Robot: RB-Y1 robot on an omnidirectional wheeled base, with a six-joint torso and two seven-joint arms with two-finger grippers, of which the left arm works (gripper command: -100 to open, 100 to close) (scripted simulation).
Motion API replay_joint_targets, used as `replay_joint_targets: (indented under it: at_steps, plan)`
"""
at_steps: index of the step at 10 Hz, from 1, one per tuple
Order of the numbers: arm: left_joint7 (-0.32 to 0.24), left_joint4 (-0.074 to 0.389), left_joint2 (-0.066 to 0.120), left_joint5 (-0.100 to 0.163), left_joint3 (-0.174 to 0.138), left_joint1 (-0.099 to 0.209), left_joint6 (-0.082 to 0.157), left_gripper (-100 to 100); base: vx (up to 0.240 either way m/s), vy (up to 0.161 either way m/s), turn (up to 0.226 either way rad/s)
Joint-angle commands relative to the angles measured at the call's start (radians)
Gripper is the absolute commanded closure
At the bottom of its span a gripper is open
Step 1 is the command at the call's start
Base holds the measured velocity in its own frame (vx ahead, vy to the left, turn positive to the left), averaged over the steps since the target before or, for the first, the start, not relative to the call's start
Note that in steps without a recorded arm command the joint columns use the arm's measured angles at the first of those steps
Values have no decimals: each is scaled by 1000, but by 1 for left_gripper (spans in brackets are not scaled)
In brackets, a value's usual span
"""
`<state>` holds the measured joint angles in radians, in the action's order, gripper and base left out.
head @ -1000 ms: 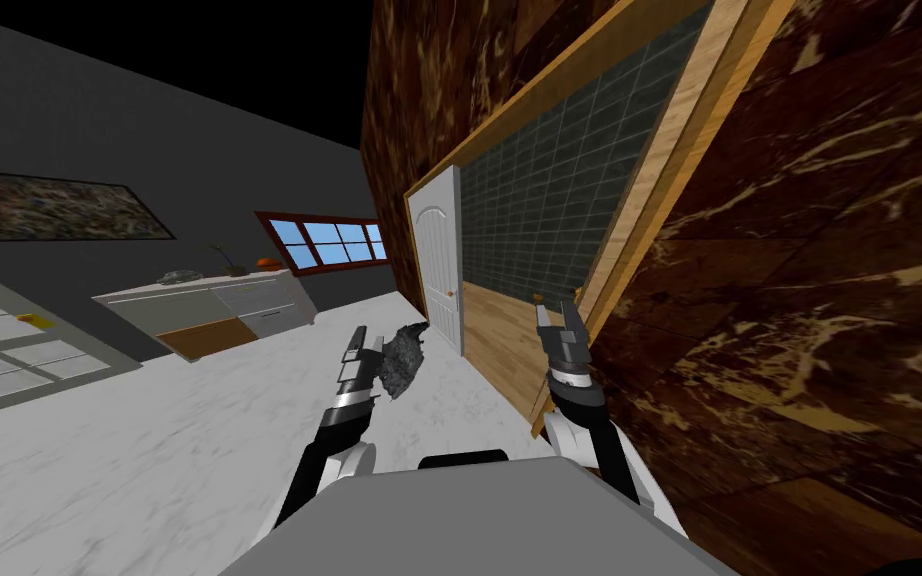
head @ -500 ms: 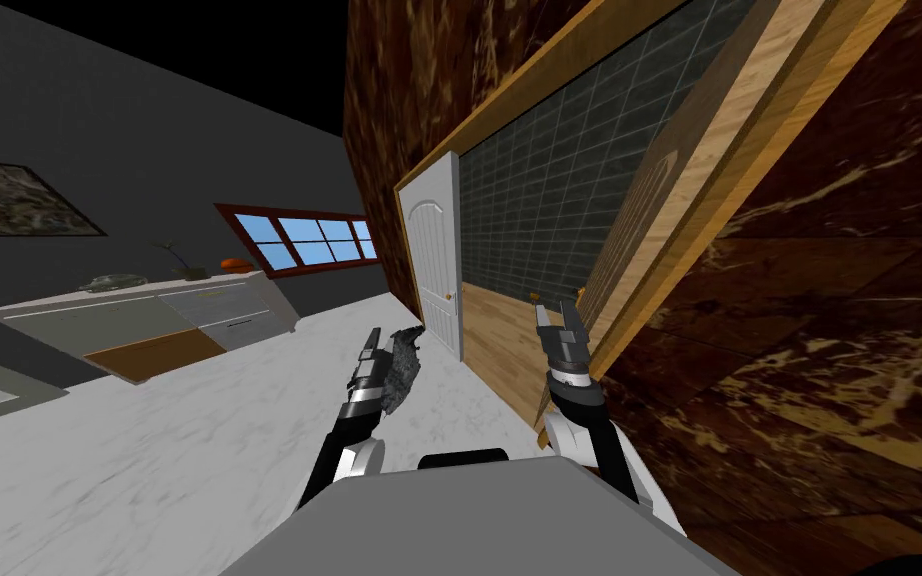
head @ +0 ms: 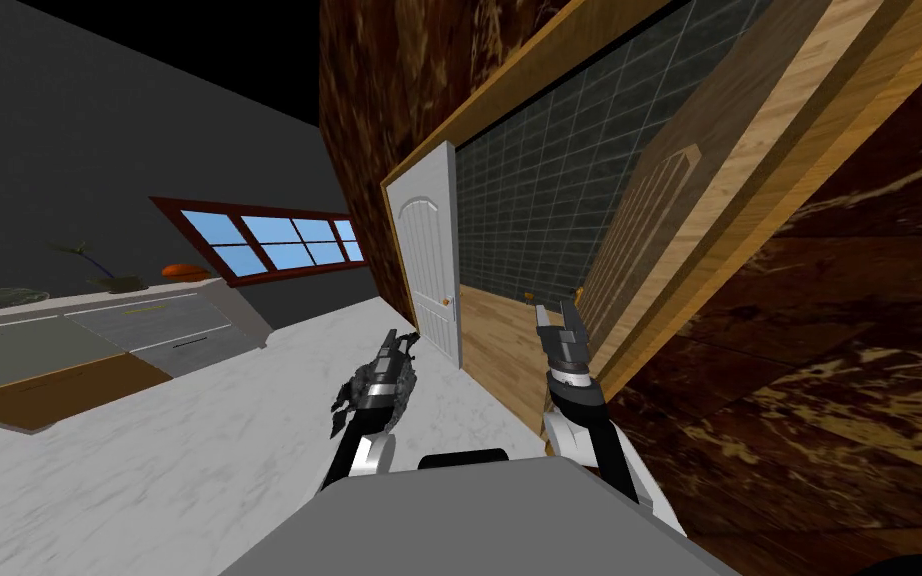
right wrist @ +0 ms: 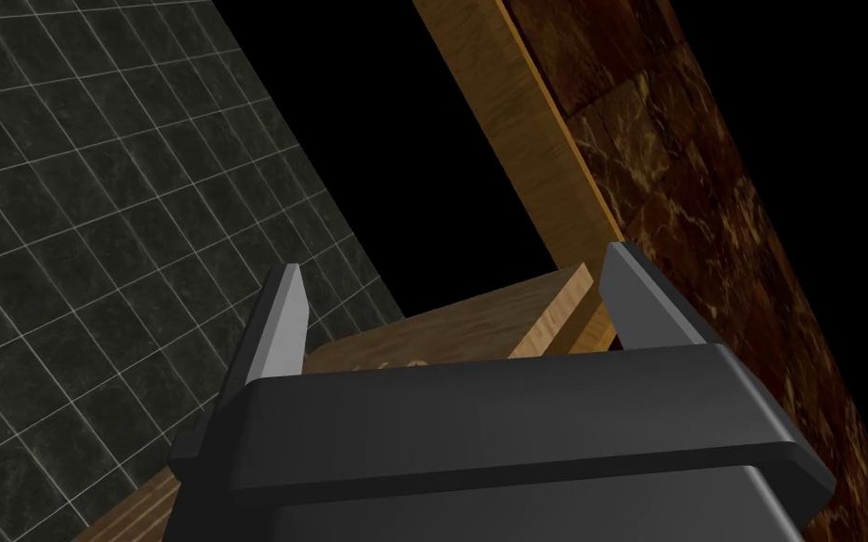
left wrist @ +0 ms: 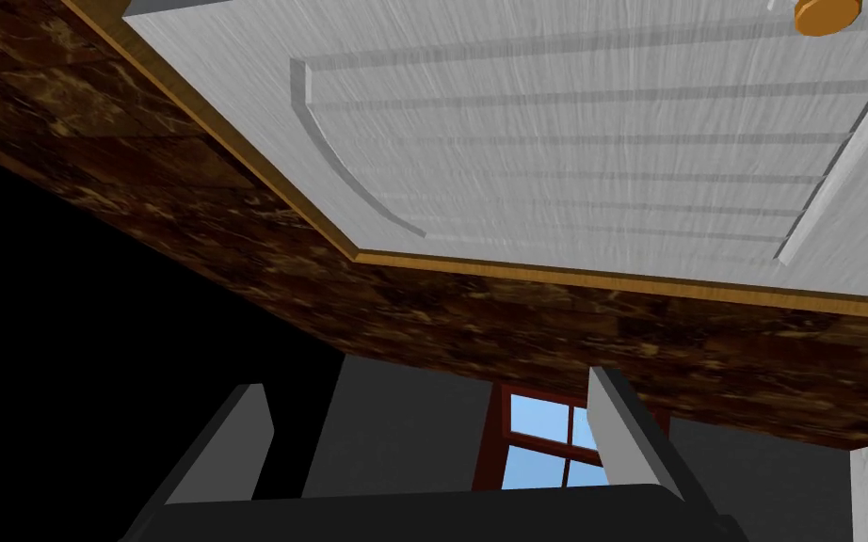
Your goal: Push the door open
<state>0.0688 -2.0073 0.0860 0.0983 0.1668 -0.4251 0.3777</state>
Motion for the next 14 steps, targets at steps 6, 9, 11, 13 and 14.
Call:
replay_joint_targets:
  at_steps: [6,9,11,13,14]
  plan:
    - [-31,159,23,-11,72,91,-24,-100,134,133,-148]
    - [-44,218,30,-15,100,127,-34,-100,130,130,-135]
    - [-53,263,35,-18,120,153,-42,-100,109,122,-135]
    - [-61,307,40,-21,140,179,-50,-100,107,147,-152]
    - [-64,321,42,-22,147,188,-53,-100,83,110,-69]
